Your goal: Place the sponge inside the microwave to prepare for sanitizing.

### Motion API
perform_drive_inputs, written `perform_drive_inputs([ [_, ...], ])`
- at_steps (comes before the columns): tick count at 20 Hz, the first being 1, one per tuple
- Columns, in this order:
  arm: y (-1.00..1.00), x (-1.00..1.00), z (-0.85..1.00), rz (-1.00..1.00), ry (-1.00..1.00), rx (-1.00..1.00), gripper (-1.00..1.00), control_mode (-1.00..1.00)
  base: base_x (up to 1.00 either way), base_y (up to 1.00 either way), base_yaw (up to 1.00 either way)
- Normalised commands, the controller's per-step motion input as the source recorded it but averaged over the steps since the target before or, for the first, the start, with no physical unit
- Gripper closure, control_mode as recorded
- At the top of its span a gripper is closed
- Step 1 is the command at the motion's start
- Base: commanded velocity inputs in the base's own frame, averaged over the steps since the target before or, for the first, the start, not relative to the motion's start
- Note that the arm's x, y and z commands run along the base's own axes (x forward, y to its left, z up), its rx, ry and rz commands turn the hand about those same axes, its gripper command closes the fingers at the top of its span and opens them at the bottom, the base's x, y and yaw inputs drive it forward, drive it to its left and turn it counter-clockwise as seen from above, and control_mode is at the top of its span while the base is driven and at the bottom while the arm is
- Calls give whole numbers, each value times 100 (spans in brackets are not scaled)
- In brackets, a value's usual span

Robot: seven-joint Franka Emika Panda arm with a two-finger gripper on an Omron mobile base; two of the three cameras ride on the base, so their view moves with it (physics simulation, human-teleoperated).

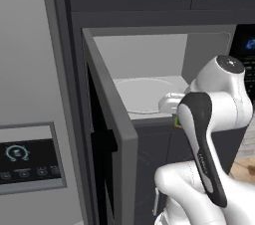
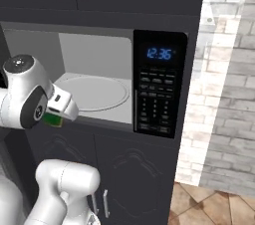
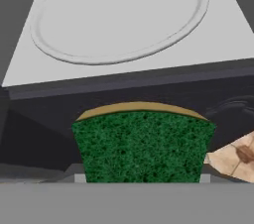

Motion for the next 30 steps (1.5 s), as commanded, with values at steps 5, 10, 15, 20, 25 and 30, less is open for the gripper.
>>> perform_drive_inputs([
  [5,0,21,5,17,-17,1,100,-100,0,0,0],
  [10,0,38,0,10,-14,0,100,-100,0,0,0],
  [15,1,51,0,1,0,0,100,-100,0,0,0],
  [20,6,47,-2,0,0,0,100,-100,0,0,0],
  [25,10,49,-11,0,-1,0,100,-100,0,0,0],
  [30,12,44,-24,0,-3,0,100,-100,0,0,0],
])
